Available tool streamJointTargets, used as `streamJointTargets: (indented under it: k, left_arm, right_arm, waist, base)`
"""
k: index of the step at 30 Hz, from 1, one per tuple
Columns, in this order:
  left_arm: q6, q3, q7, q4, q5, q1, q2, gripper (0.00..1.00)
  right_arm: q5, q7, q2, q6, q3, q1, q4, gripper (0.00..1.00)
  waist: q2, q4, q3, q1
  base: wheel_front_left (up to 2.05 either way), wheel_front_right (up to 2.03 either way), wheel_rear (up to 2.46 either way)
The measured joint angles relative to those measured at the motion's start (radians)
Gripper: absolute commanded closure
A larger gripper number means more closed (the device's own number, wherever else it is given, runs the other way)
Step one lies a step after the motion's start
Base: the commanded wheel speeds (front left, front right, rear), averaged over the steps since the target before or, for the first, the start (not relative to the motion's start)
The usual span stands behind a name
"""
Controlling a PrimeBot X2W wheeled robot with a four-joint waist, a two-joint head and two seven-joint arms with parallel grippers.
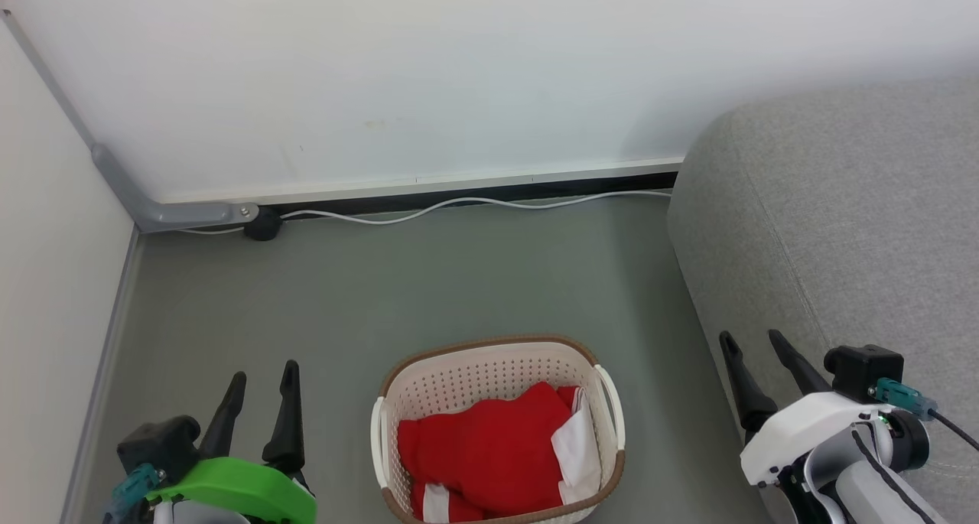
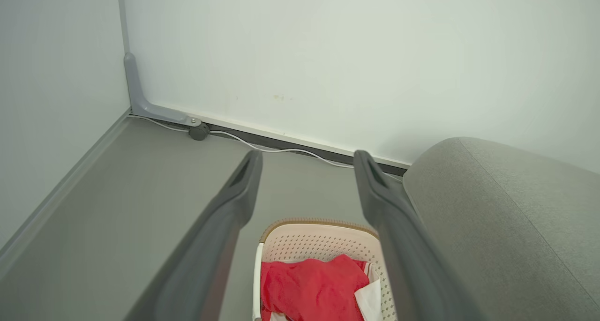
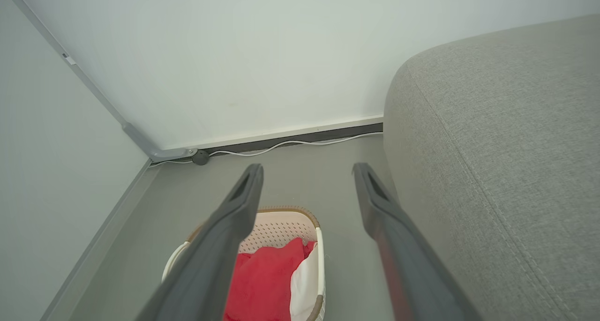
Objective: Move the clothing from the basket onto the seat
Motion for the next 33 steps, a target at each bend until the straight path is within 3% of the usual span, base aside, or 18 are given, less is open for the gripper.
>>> streamJointTargets:
  k: [22,33]
  left_arm:
    - [-0.005,-0.032,-0.071,-0.016,0.281,0.023,0.004,0.0]
    - [-0.02,-0.026,-0.071,-0.001,0.288,0.025,0.004,0.0]
  right_arm:
    - [-0.253,-0.076,-0.049,-0.052,0.07,-0.011,0.002,0.0]
    - [-0.263,-0.079,-0.05,-0.052,0.071,-0.011,0.002,0.0]
  waist:
    - [0.0,-0.018,0.002,0.0]
    - [0.0,-0.022,0.004,0.0]
  base:
    - [0.0,0.0,0.0]
    - [0.0,0.0,0.0]
